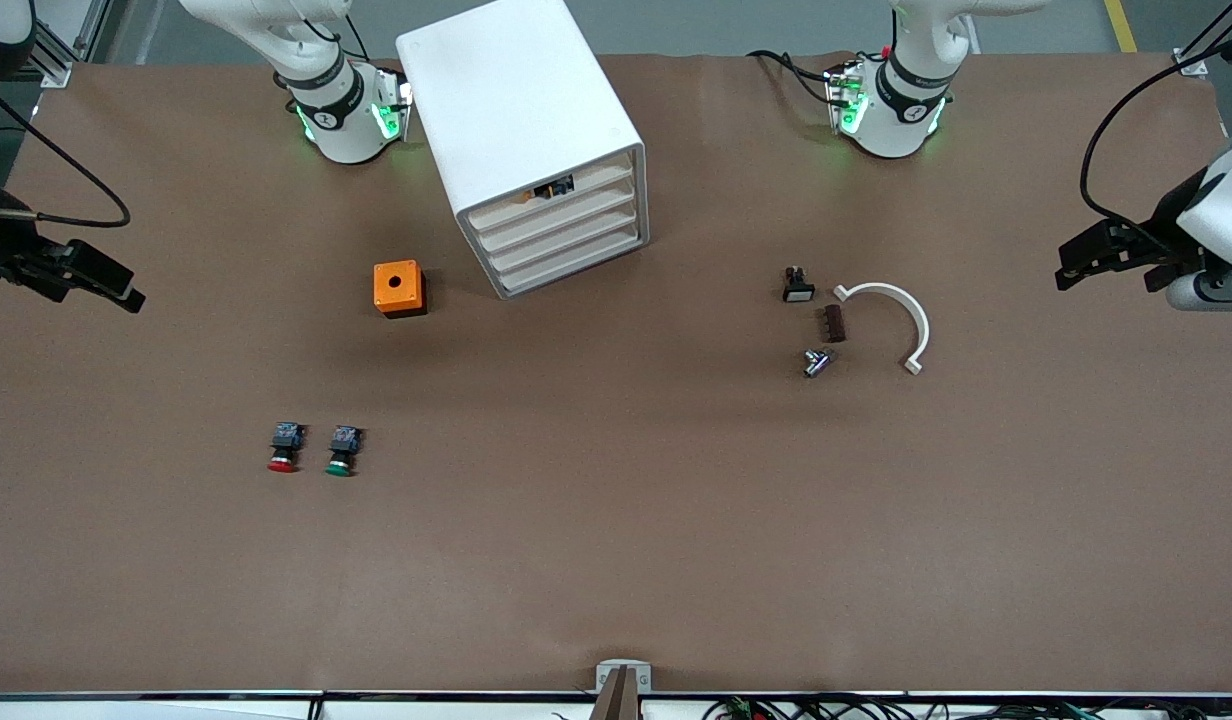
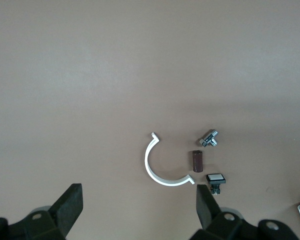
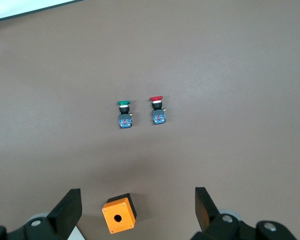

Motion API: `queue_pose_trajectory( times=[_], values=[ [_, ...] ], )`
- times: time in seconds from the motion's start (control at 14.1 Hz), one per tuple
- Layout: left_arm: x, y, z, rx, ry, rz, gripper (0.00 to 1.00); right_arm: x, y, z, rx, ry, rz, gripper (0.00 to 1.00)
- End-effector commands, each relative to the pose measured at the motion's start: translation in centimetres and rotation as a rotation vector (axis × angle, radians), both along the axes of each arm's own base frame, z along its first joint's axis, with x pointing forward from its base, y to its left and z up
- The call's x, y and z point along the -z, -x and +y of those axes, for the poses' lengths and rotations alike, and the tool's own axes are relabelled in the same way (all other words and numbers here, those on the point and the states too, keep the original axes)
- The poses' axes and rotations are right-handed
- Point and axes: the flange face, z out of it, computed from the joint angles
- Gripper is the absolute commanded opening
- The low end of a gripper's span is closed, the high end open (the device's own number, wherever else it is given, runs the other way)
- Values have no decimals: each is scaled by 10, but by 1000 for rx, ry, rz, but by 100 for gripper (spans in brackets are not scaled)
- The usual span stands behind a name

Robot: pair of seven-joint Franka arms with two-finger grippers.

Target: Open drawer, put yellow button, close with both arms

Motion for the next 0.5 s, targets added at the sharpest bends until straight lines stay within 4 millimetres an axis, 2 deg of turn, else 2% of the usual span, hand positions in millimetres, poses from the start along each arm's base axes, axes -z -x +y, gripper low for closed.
queue_pose_trajectory(
  times=[0.0, 0.43],
  values=[
    [-8, -2, -3, 5, -8, -12, 100, -4, -1, -1, 6, 5, 2, 100],
    [-14, 4, -2, -35, -8, -3, 100, -4, -1, -3, 7, 5, 3, 100]
  ],
)
